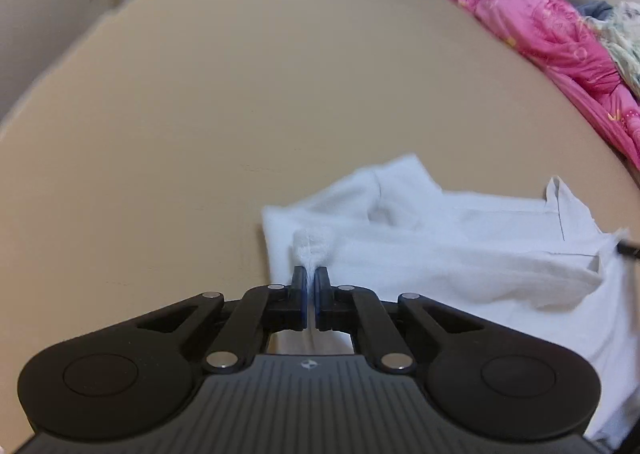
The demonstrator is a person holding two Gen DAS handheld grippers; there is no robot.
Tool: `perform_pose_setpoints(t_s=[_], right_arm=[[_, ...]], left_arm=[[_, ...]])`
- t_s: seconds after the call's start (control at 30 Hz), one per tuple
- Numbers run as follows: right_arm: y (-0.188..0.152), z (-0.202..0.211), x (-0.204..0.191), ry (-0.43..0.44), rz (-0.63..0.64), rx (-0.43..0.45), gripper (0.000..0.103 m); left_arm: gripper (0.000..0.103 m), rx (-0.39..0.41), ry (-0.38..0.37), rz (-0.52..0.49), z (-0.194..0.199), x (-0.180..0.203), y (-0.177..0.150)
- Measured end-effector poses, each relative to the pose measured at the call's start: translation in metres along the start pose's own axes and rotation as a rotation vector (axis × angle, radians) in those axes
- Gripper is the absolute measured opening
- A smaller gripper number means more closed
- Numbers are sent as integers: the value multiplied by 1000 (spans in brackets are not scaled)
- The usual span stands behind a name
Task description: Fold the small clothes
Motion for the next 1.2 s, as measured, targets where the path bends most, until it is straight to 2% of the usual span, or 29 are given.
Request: perform_pose_setpoints(t_s=[0.07, 0.13, 0.2, 0.27, 0.33, 0.43, 0.5, 0.53, 0.6, 0.63, 0.7, 0.77, 0.83, 0.87, 0.9, 0.97, 1.03, 1.1, 1.13, 1.17, 1.2], right_arm=[[5, 22, -3, 48, -21, 103, 8], [11, 35, -8, 58, -16, 196, 8], [20, 35, -8, 43, -39, 252, 8], [28, 23, -6, 33, -65, 254, 8], [36, 4, -6, 25, -71, 233, 8], [44, -28, -10, -46, -48, 184, 16], [44, -40, -3, -122, -88, 126, 20], [42, -40, 2, -123, -138, 106, 21], [37, -25, 10, -51, -245, 112, 21], [34, -14, 11, -21, -257, 127, 22], [28, 10, 5, -10, -237, 126, 28], [19, 28, 1, -21, -226, 88, 34], [0, 44, -3, -14, -195, 49, 40], [-10, 51, -3, -13, -182, 31, 42], [-25, 52, -4, -22, -172, -1, 47], [-48, 48, -1, -44, -172, -52, 49], [-70, 38, 6, -62, -192, -120, 49], [-82, 32, 7, -81, -188, -166, 49], [-81, 33, 4, -85, -174, -162, 45], [-83, 32, 4, -89, -159, -158, 36], [-86, 31, 4, -87, -151, -159, 16]], left_arm=[[3, 102, -9, 5, 19, -4, 3], [3, 183, 4, 28, 27, -5, 8], [3, 225, 35, 48, 22, -5, 17], [3, 231, 64, 52, 8, -3, 26], [3, 211, 96, 53, -10, -1, 32], [9, 98, 118, 75, -39, -4, 36], [26, 44, 93, 114, -44, -10, 36], [29, 51, 58, 129, -38, -12, 34], [29, 68, 4, 138, -18, -14, 25], [29, 66, -10, 129, -5, -13, 19], [29, 27, -26, 114, 15, -12, 9], [29, -37, -54, 112, 31, -11, -8], [39, -81, -78, 107, 45, -8, -32], [50, -102, -76, 110, 46, -7, -47], [51, -122, -66, 102, 45, -6, -62], [49, -174, -31, 81, 36, -1, -89], [29, -259, 23, 86, 21, -1, -103], [14, -261, 31, 81, 19, -2, -107], [5, -252, 30, 74, 21, -2, -108], [4, -237, 24, 63, 25, -2, -110], [4, -225, 31, 49, 28, 0, -114]])
Point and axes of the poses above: each gripper's, at about its wrist camera, not at the fingertips, and z roughly against the way its jaws point, x to its right, y to its top, the point moved 2 cm from there along -z, roughly the way its jaws point, and after that the axes turned 11 degrees about -x, right-handed, at the moved point
